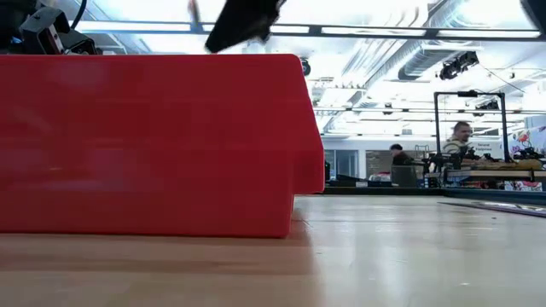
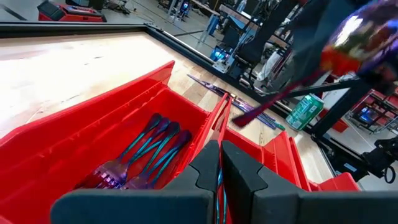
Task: Sort silverware
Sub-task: Put the purple spoon into the center red bin
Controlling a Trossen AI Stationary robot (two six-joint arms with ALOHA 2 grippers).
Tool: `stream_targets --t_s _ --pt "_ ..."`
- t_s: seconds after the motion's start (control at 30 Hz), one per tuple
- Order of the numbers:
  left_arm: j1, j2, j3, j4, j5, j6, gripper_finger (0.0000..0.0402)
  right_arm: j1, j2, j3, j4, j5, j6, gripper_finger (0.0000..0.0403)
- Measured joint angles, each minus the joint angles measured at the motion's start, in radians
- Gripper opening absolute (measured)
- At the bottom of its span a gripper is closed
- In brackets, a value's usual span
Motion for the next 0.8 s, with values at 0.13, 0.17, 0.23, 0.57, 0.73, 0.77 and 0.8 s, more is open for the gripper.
stream_targets --t_s 0.13,0.17,0.23,0.57,0.73,0.77,0.8 --pt "0.0 0.0 0.0 -0.001 0.005 0.0 0.0 -0.018 0.125 0.145 -0.107 -0.086 0.064 0.0" --pt "0.0 0.0 0.0 -0.001 0.005 0.0 0.0 -0.022 0.149 0.178 -0.133 -0.107 0.084 0.0" --pt "0.0 0.0 0.0 -0.002 0.005 0.0 0.0 -0.032 0.197 0.239 -0.184 -0.146 0.122 0.0" --pt "0.0 0.0 0.0 -0.002 0.008 -0.001 0.0 -0.073 0.336 0.359 -0.251 -0.223 0.159 0.0006" --pt "0.0 0.0 0.0 -0.002 0.01 -0.001 0.0 -0.092 0.337 0.36 -0.246 -0.224 0.148 0.0059" --pt "0.0 0.0 0.0 -0.002 0.01 -0.001 0.0 -0.094 0.338 0.371 -0.246 -0.222 0.122 0.0073" --pt "0.0 0.0 0.0 -0.002 0.01 -0.001 0.0 -0.094 0.338 0.385 -0.246 -0.221 0.09 0.0085"
